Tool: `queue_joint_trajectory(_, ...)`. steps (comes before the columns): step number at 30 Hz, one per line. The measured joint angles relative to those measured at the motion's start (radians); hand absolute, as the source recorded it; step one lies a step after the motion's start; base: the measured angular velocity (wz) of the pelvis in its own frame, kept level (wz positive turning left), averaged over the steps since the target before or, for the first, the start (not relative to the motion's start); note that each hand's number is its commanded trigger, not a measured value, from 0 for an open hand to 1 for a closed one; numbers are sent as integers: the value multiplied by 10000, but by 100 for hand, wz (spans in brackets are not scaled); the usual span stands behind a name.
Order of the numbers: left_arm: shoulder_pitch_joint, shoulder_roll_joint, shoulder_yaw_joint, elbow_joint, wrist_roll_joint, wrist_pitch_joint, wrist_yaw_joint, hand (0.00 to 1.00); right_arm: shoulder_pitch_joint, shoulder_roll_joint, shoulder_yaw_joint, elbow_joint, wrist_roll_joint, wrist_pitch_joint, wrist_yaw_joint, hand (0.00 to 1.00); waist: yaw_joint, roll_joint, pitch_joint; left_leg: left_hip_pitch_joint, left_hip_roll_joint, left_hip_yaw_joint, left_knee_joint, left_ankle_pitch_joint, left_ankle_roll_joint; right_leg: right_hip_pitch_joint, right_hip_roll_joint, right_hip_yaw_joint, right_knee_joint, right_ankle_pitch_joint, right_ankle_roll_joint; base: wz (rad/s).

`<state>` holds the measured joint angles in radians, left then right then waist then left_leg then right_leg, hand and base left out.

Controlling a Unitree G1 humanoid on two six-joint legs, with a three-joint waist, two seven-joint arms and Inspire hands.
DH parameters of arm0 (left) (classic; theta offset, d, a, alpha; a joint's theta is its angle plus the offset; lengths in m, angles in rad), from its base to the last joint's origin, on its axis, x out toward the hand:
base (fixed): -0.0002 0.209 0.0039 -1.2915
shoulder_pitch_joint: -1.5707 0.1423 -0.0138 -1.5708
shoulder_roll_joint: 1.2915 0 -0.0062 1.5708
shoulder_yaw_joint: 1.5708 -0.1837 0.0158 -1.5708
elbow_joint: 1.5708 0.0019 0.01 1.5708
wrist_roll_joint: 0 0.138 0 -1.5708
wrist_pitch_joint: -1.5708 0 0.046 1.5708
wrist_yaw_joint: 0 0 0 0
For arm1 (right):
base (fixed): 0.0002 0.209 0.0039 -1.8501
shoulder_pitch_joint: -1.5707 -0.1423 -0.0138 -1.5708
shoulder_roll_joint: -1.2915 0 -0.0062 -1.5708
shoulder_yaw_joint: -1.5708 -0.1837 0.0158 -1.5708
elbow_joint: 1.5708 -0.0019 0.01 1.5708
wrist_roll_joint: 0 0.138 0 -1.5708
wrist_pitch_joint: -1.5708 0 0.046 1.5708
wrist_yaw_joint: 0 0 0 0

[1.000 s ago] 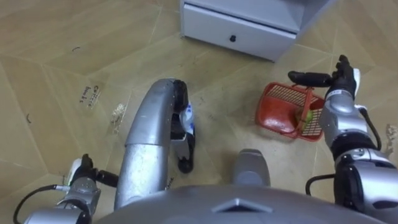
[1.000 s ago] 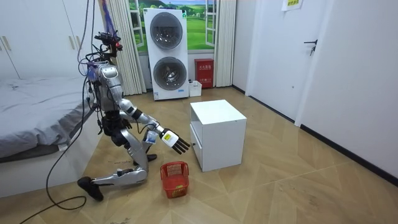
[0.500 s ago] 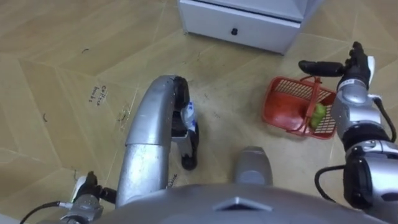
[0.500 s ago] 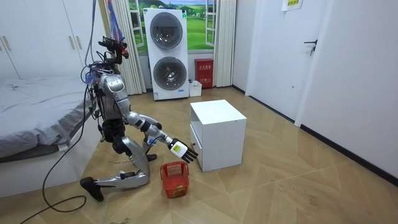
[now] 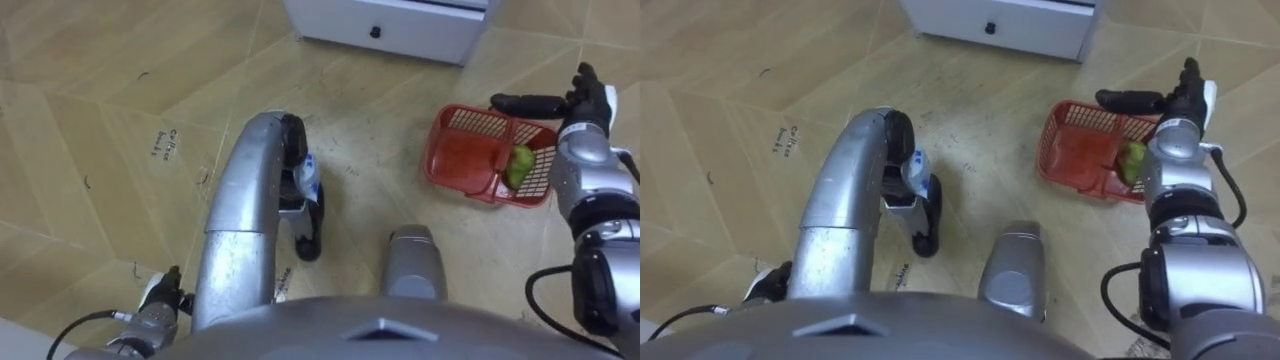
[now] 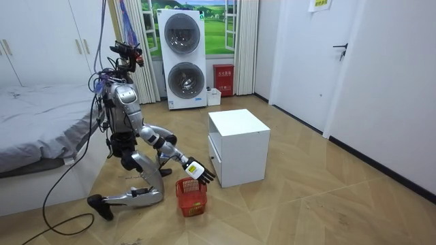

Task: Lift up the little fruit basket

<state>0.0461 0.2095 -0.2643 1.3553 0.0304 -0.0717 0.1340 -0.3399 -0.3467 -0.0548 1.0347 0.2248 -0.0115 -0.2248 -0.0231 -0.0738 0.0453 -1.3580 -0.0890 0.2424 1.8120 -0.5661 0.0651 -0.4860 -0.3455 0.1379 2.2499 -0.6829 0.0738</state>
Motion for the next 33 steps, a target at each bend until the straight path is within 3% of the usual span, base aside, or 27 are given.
queue_joint_trajectory(4, 60, -3, -275, -2, 1, 48, -116, 0, -6, -212, 340, 494, 4, 4, 319, 0, 201, 235, 9, -19, 70, 33, -3, 2, -1, -89, 7, 17, 31, -7, 3, -2)
queue_joint_trajectory(5, 45, -4, -348, -9, 1, 53, -135, 0, -6, -249, 354, 600, 5, 13, 366, 0, 288, 311, -21, -80, 87, 49, -17, 11, -20, -189, 9, 54, 55, -9, 6, 0)
queue_joint_trajectory(7, -27, -4, -352, -13, 1, 58, -199, 0, -8, -297, 356, 653, 14, 13, 453, 0, 333, 407, 14, -113, 90, 61, -42, 27, -45, -250, -2, 62, 77, -13, 11, 0)
queue_joint_trajectory(9, -42, 0, -351, -12, 1, 59, -242, 0, -51, -315, 538, 735, 9, 11, 583, 0, 361, 404, 17, -114, 113, 123, -93, 39, -69, -341, -34, 156, 102, -14, 12, -3)
queue_joint_trajectory(10, -54, -2, -352, -13, 1, 63, -345, 0, -117, -324, 635, 847, 29, 9, 656, 0, 383, 357, 56, -122, 145, 155, -109, 49, -88, -398, -32, 223, 128, -15, 12, -5)
queue_joint_trajectory(33, -43, -1, -360, -94, -619, 287, -1004, 0, -227, -445, 1023, 1816, 861, 58, 1279, 0, 590, 358, 58, -357, 182, 205, -196, 123, -146, -729, -19, 266, 183, -44, 37, 0)
